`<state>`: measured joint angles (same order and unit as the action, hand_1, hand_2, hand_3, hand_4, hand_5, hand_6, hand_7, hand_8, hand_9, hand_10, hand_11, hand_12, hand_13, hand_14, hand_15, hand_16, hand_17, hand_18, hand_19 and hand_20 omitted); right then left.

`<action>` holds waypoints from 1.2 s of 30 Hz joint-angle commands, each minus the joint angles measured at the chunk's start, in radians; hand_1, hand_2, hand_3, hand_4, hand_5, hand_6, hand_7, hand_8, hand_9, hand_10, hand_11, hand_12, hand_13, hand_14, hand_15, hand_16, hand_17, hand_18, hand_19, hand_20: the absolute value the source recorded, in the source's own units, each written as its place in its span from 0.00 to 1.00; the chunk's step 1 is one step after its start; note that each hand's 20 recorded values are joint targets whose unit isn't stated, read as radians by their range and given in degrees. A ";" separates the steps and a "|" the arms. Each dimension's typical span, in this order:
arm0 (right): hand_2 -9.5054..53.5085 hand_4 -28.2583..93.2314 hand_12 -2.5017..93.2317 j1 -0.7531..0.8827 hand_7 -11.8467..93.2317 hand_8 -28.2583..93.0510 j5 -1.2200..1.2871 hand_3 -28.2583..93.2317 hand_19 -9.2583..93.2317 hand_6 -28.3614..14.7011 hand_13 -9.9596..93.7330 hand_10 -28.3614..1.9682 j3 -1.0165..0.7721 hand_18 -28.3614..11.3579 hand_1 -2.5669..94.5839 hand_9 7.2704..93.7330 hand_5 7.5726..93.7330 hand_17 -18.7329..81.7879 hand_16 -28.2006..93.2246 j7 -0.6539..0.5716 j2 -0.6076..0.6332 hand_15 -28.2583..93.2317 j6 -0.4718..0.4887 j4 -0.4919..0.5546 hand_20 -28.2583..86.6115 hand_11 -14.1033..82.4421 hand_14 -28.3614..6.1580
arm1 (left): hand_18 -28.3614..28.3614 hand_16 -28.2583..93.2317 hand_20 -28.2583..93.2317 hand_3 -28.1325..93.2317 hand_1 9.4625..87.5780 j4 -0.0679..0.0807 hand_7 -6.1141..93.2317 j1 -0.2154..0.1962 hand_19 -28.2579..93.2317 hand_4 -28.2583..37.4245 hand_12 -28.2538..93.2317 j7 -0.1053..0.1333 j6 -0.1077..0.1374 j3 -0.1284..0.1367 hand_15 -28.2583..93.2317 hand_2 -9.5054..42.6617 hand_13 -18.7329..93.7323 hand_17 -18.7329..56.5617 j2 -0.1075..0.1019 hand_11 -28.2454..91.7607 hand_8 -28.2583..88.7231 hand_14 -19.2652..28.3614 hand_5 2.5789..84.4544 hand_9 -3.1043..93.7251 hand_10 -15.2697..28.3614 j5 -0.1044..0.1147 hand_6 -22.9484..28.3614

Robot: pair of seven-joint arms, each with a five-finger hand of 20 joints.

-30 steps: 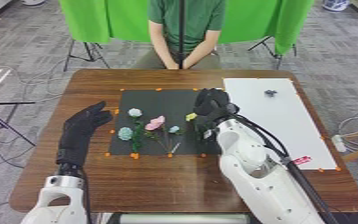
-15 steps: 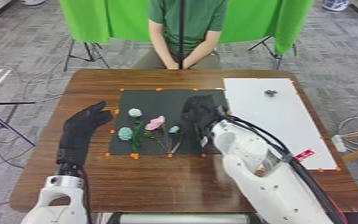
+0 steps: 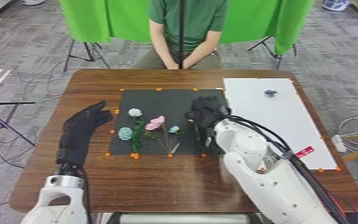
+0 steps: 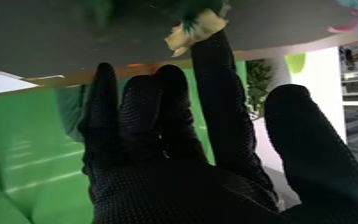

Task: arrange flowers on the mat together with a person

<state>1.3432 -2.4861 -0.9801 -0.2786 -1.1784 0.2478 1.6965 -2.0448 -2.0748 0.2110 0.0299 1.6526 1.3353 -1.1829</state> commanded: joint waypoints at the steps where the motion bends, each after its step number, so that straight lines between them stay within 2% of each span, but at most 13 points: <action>1: 0.54 0.16 0.66 -0.004 0.23 0.16 -0.019 0.85 0.65 0.60 0.37 0.22 -0.018 0.21 0.16 0.31 0.74 0.31 0.69 -0.017 0.026 0.86 -0.013 0.000 0.68 0.69 0.13 | 0.79 0.25 0.38 0.78 0.20 0.002 0.21 -0.009 0.35 0.06 0.35 -0.013 -0.007 0.002 0.44 0.27 0.50 0.30 0.001 0.41 0.19 0.82 0.54 0.52 0.67 0.000 0.55; 10: 0.52 0.16 0.65 0.005 0.23 0.16 0.031 0.85 0.66 0.60 0.38 0.23 -0.032 0.19 0.17 0.33 0.75 0.31 0.68 -0.020 0.034 0.86 -0.068 0.030 0.68 0.69 0.13 | 0.79 0.25 0.38 0.78 0.20 0.003 0.21 -0.010 0.35 0.06 0.35 -0.010 -0.009 0.000 0.44 0.27 0.50 0.30 0.003 0.41 0.19 0.82 0.54 0.52 0.67 -0.001 0.55; 14: 0.49 0.16 0.65 0.039 0.24 0.16 0.139 0.85 0.66 0.61 0.39 0.23 -0.070 0.19 0.17 0.34 0.74 0.32 0.68 -0.018 0.039 0.86 -0.078 0.108 0.68 0.69 0.12 | 0.79 0.25 0.38 0.78 0.20 0.004 0.21 -0.006 0.35 0.07 0.35 -0.010 -0.010 -0.001 0.44 0.27 0.50 0.30 0.003 0.41 0.19 0.82 0.54 0.52 0.67 -0.001 0.55; 16: 0.47 0.16 0.64 0.076 0.24 0.16 0.245 0.85 0.66 0.63 0.39 0.23 -0.113 0.19 0.18 0.34 0.73 0.32 0.68 -0.020 0.036 0.86 -0.072 0.175 0.69 0.69 0.12 | 0.79 0.25 0.38 0.78 0.20 0.004 0.21 -0.008 0.35 0.07 0.35 -0.010 -0.010 0.001 0.44 0.27 0.50 0.30 0.004 0.41 0.19 0.82 0.54 0.52 0.67 -0.001 0.55; 19: 0.36 0.15 0.59 0.178 0.25 0.16 0.475 0.84 0.66 0.65 0.42 0.23 -0.214 0.16 0.21 0.37 0.71 0.33 0.66 0.013 0.029 0.85 -0.155 0.291 0.69 0.67 0.12 | 0.79 0.25 0.38 0.78 0.20 0.004 0.21 -0.008 0.35 0.07 0.35 -0.009 -0.012 0.000 0.44 0.27 0.50 0.30 0.007 0.41 0.19 0.82 0.54 0.52 0.67 -0.002 0.55; 22: 0.32 0.14 0.50 0.311 0.25 0.16 0.804 0.83 0.67 0.64 0.46 0.24 -0.365 0.16 0.22 0.42 0.70 0.35 0.61 0.186 -0.014 0.82 -0.197 0.364 0.69 0.62 0.16 | 0.79 0.25 0.38 0.78 0.20 0.002 0.21 -0.013 0.35 0.06 0.35 -0.009 -0.011 0.003 0.44 0.27 0.50 0.30 0.009 0.41 0.19 0.82 0.54 0.52 0.67 -0.001 0.55; 23: 0.32 0.14 0.44 0.358 0.25 0.16 0.918 0.82 0.64 0.63 0.47 0.28 -0.412 0.17 0.22 0.47 0.69 0.35 0.57 0.256 -0.032 0.78 -0.195 0.378 0.67 0.53 0.19 | 0.79 0.25 0.38 0.78 0.20 0.002 0.21 -0.015 0.35 0.06 0.35 -0.009 -0.011 0.003 0.44 0.27 0.50 0.30 0.008 0.41 0.19 0.82 0.54 0.52 0.67 0.001 0.55; 24: 0.32 0.14 0.37 0.405 0.25 0.16 1.010 0.82 0.59 0.63 0.50 0.31 -0.452 0.21 0.22 0.50 0.67 0.35 0.50 0.323 -0.049 0.68 -0.198 0.389 0.64 0.43 0.25 | 0.79 0.25 0.38 0.78 0.20 0.003 0.21 -0.014 0.35 0.07 0.35 -0.010 -0.015 0.002 0.44 0.27 0.50 0.30 0.007 0.41 0.19 0.82 0.54 0.52 0.67 0.000 0.55; 25: 0.32 0.14 0.35 0.451 0.25 0.16 1.070 0.82 0.58 0.62 0.51 0.32 -0.486 0.22 0.22 0.51 0.66 0.35 0.49 0.372 -0.068 0.64 -0.202 0.403 0.63 0.39 0.26 | 0.79 0.25 0.38 0.78 0.20 0.002 0.21 -0.017 0.35 0.07 0.35 -0.009 -0.015 0.002 0.44 0.27 0.50 0.30 0.008 0.41 0.19 0.82 0.54 0.52 0.67 -0.001 0.55; 28: 0.32 0.13 0.28 0.576 0.22 0.17 1.148 0.83 0.39 0.63 0.52 0.38 -0.556 0.28 0.17 0.52 0.56 0.37 0.49 0.471 -0.128 0.39 -0.248 0.435 0.55 0.26 0.35 | 0.78 0.25 0.37 0.78 0.20 0.003 0.20 -0.018 0.34 0.06 0.35 0.000 -0.011 -0.001 0.44 0.27 0.50 0.31 0.009 0.41 0.19 0.82 0.54 0.52 0.67 0.002 0.55; 30: 0.32 0.12 0.26 0.648 0.21 0.17 1.157 0.84 0.30 0.64 0.49 0.39 -0.597 0.29 0.15 0.50 0.51 0.38 0.48 0.533 -0.164 0.34 -0.249 0.441 0.52 0.23 0.37 | 0.78 0.25 0.37 0.78 0.20 0.005 0.20 -0.019 0.34 0.07 0.35 0.006 -0.011 -0.006 0.43 0.27 0.50 0.32 0.012 0.41 0.19 0.82 0.54 0.52 0.67 0.004 0.55; 32: 0.30 0.11 0.23 0.702 0.20 0.17 1.168 0.85 0.21 0.67 0.41 0.45 -0.633 0.32 0.11 0.45 0.42 0.37 0.44 0.559 -0.189 0.29 -0.241 0.435 0.49 0.20 0.43 | 0.77 0.24 0.37 0.78 0.20 0.005 0.20 -0.021 0.33 0.07 0.35 0.010 -0.014 -0.010 0.43 0.27 0.51 0.33 0.012 0.41 0.19 0.82 0.55 0.52 0.67 0.002 0.55; 36: 0.28 0.10 0.20 0.768 0.20 0.16 1.212 0.88 0.15 0.69 0.36 0.50 -0.673 0.35 0.08 0.41 0.37 0.36 0.40 0.560 -0.205 0.27 -0.229 0.416 0.48 0.19 0.49 | 0.75 0.24 0.37 0.78 0.20 0.009 0.20 -0.021 0.32 0.07 0.35 0.017 -0.020 -0.017 0.43 0.27 0.51 0.34 0.012 0.41 0.19 0.82 0.55 0.53 0.67 0.003 0.55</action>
<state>1.8860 -1.4766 -1.6066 0.2850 -1.3360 0.0259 2.1450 -2.0449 -2.0825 0.2178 0.0277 1.6491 1.3370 -1.1826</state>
